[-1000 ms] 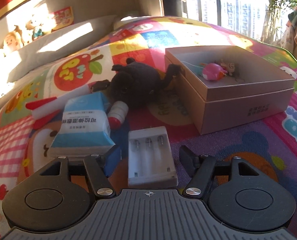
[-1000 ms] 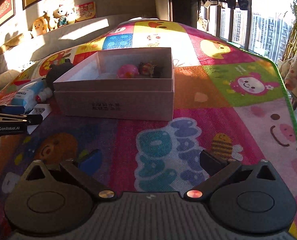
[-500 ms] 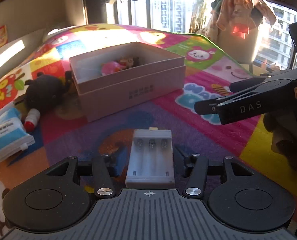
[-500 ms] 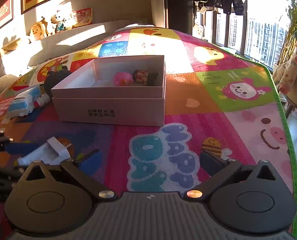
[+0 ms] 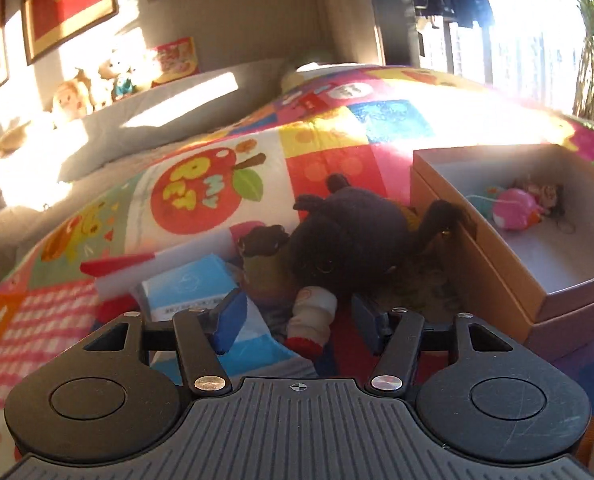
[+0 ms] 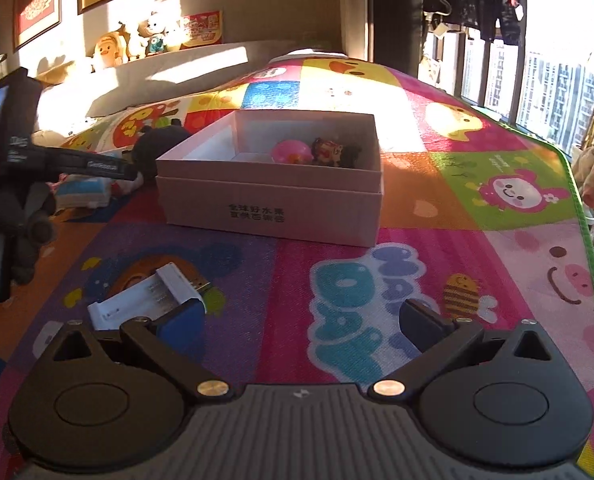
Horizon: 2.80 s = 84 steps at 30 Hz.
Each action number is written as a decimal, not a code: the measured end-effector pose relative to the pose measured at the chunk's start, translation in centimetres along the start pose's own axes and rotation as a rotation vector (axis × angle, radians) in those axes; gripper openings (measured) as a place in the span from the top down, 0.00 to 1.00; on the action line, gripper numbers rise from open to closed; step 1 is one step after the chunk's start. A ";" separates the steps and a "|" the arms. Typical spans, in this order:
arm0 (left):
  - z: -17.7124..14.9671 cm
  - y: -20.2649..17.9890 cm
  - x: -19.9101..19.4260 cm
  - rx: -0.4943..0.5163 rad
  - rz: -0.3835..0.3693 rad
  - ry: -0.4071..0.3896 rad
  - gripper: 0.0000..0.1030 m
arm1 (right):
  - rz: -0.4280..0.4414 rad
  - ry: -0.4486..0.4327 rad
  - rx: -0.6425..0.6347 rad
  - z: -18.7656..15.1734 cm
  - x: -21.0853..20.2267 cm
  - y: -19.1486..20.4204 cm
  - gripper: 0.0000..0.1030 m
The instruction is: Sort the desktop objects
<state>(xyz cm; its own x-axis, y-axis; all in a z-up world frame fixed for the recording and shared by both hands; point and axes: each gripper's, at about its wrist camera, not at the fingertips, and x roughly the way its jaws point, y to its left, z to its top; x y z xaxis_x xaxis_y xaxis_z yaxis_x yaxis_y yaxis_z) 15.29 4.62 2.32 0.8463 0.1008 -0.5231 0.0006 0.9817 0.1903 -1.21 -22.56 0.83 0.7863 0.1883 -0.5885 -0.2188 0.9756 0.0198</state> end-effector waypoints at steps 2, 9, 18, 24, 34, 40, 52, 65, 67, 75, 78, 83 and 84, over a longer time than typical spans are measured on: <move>0.0 -0.3 0.7 0.029 -0.032 0.017 0.50 | 0.037 0.002 -0.032 0.1 -0.3 0.6 0.00; -2.0 -0.6 -0.7 0.068 -0.077 0.071 0.72 | 0.124 0.021 -0.099 0.3 -0.9 2.2 0.00; -6.8 -3.6 -12.1 0.080 -0.406 0.075 0.67 | 0.105 0.041 -0.113 -0.3 -0.3 2.4 0.00; -8.8 -4.3 -14.0 0.103 -0.356 0.088 0.34 | 0.118 0.037 -0.178 -0.8 -0.4 3.5 0.00; -9.0 -1.8 -13.1 0.076 -0.154 0.098 0.05 | 0.129 0.119 -0.121 -1.2 0.7 2.9 0.00; -8.9 -0.7 -12.6 0.002 -0.108 0.114 0.05 | 0.131 0.154 -0.105 -1.3 1.2 3.0 0.00; -9.7 0.5 -13.2 -0.138 -0.102 0.139 0.01 | 0.280 0.069 -0.115 2.3 0.0 2.5 0.00; -10.0 2.1 -13.1 -0.256 -0.109 0.143 0.01 | 0.375 0.154 -0.342 2.2 3.5 6.9 0.19; -10.0 2.1 -13.1 -0.255 -0.107 0.143 0.01 | 0.361 0.156 -0.309 2.0 3.2 6.0 0.19; -9.7 1.0 -13.4 -0.227 -0.116 0.127 0.01 | 0.139 0.138 -0.164 0.1 1.2 1.3 0.19; -9.5 -0.1 -13.5 -0.213 -0.165 0.126 0.01 | 0.104 0.136 -0.119 -0.6 0.4 0.2 0.19; -9.1 -2.2 -13.9 -0.175 -0.243 0.108 0.01 | 0.079 0.113 -0.099 -1.6 -0.2 -0.2 0.06; -9.1 -2.7 -14.1 -0.159 -0.260 0.103 0.01 | 0.068 0.110 -0.099 -1.8 -0.1 -0.1 0.05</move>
<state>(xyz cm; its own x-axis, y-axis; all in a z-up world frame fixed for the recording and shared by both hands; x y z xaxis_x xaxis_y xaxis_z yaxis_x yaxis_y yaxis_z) -1.47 2.06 1.62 0.7703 -0.1485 -0.6202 0.1195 0.9889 -0.0884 -2.33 -22.90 -0.59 0.7011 0.2347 -0.6733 -0.3295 0.9441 -0.0139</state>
